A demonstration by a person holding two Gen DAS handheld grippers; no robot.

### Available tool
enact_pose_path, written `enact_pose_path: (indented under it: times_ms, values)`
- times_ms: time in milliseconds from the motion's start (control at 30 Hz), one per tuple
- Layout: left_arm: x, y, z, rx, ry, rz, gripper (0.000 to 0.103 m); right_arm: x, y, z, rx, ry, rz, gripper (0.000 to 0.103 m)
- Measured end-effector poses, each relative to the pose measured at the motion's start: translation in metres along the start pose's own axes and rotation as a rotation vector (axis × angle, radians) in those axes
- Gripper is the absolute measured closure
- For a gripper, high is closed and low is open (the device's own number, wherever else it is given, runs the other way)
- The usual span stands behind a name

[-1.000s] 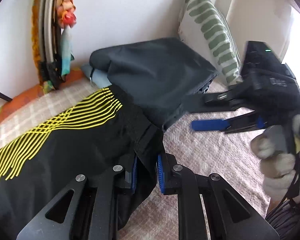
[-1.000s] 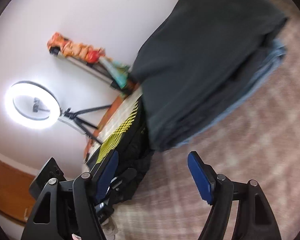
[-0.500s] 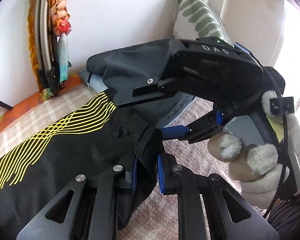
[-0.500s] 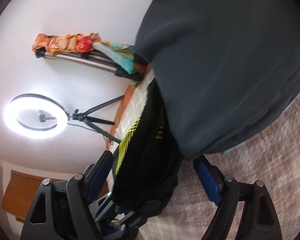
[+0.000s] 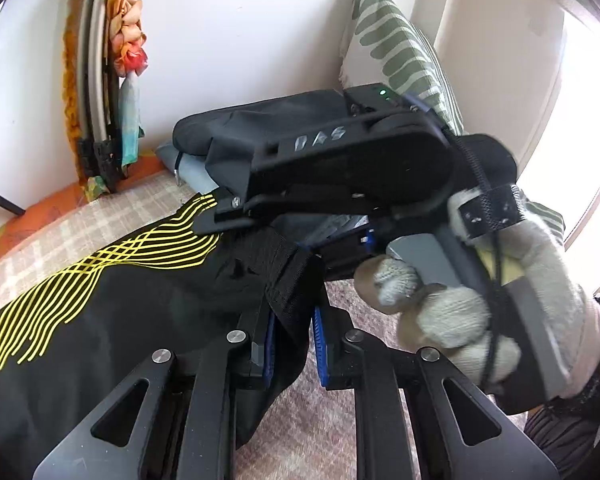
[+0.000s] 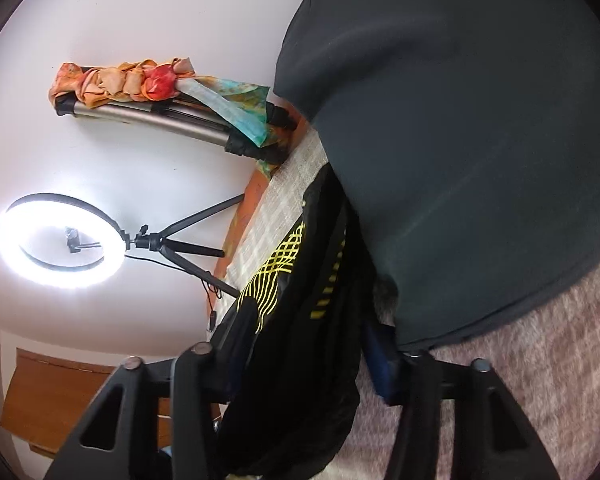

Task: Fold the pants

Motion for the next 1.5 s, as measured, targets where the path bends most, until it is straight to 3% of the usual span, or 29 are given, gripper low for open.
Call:
enact_pose_path:
  times_ms: [133,400,667,900,1133,1300,1400,1500]
  values:
    - [-0.002,-0.002,0.008,0.018,-0.011,0.018,0.089,-0.004,-0.001,-0.001,0.024,0.005,0.010,0.084]
    - [0.001,0.002,0.049,0.105,-0.041,0.053,0.089,-0.054,-0.017,0.025,0.123,-0.039,0.159,0.086]
    - [-0.021,-0.017,0.116,0.179,0.001,0.135,0.089,-0.136,-0.050,0.010,0.117,-0.121,0.373,0.086]
    - [-0.054,-0.055,0.169,0.203,0.069,0.231,0.089,-0.197,-0.087,-0.047,0.047,-0.181,0.509,0.087]
    - [-0.082,-0.094,0.216,0.180,0.142,0.293,0.090,-0.230,-0.123,-0.099,0.004,-0.255,0.588,0.088]
    - [-0.109,-0.121,0.267,0.192,0.258,0.335,0.089,-0.243,-0.144,-0.137,-0.016,-0.311,0.622,0.089]
    - [-0.140,-0.143,0.294,0.225,0.354,0.428,0.089,-0.253,-0.160,-0.155,-0.027,-0.338,0.653,0.089]
    - [-0.172,-0.165,0.312,0.238,0.402,0.536,0.089,-0.268,-0.178,-0.172,-0.020,-0.384,0.719,0.089]
Point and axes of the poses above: each gripper's, at about its wrist camera, not at the fingertips, and z roughly against the way its jaws point, x to its right, y to its top, the point moved 2 cm from there along -z, roughly the way its jaws point, and after that the axes turned 13 degrees about -y, right-handed, at the moved point
